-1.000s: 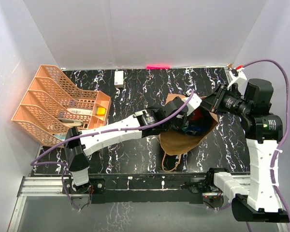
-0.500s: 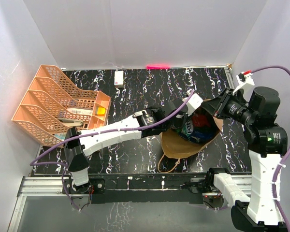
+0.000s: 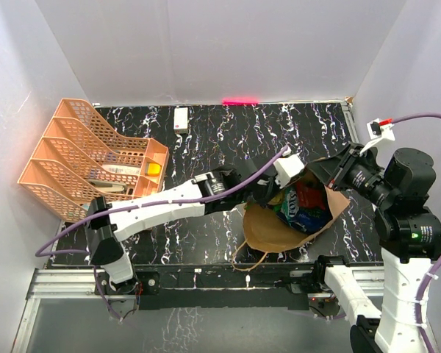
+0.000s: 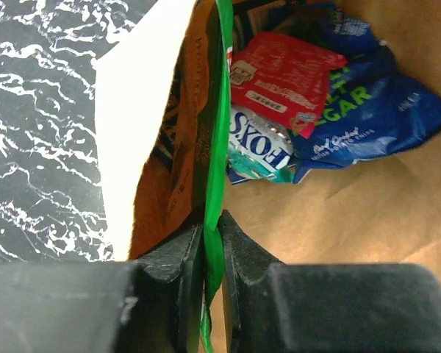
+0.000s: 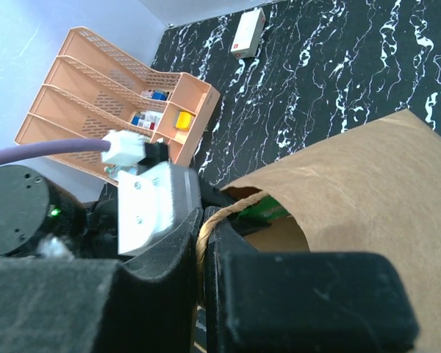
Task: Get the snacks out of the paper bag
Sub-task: Take out the snack from the paper bag.
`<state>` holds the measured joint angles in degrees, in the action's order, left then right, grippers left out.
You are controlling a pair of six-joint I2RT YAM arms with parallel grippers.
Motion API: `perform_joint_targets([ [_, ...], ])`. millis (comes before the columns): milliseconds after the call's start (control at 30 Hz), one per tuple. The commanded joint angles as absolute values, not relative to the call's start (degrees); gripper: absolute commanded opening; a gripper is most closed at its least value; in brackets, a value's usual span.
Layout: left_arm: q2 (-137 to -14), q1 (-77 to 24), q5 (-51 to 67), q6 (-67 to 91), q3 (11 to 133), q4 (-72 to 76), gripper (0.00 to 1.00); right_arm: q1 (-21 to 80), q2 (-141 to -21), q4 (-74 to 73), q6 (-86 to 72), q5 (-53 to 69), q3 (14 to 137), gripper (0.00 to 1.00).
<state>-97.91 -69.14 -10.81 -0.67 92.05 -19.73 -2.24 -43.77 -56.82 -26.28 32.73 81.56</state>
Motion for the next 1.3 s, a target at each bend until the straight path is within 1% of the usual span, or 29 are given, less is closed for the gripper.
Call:
perform_joint_targets([
  [0,-90.4,-69.4,-4.1,-1.7,90.6,-17.3,0.09,-1.8,-43.0,-49.4,-27.2,33.1,81.5,0.08],
  [100,-88.8,-69.5,-2.5,-1.4,90.6,-16.4,0.01,-1.8,-42.8,-49.6,-26.8,32.5,81.4,0.08],
  [133,-88.6,-69.5,-2.4,-1.2,90.9,-16.3,0.0,-1.8,-42.9,-49.8,-26.6,32.1,81.4,0.08],
  [400,-87.8,-69.6,1.8,1.0,95.5,-19.1,0.0,-1.8,-42.7,-50.8,-25.3,29.5,81.8,0.08],
  [800,-82.8,-69.5,8.1,2.7,103.2,-19.1,0.0,-1.8,-42.4,-51.3,-24.6,27.9,79.8,0.08],
  [1167,-80.7,-69.5,7.7,3.5,116.6,-25.1,0.0,-1.8,-41.9,-52.0,-23.4,26.5,78.5,0.08],
  [1267,-79.4,-69.5,5.0,2.2,118.0,-27.2,0.0,-1.8,-41.7,-52.2,-23.1,26.2,78.5,0.08],
])
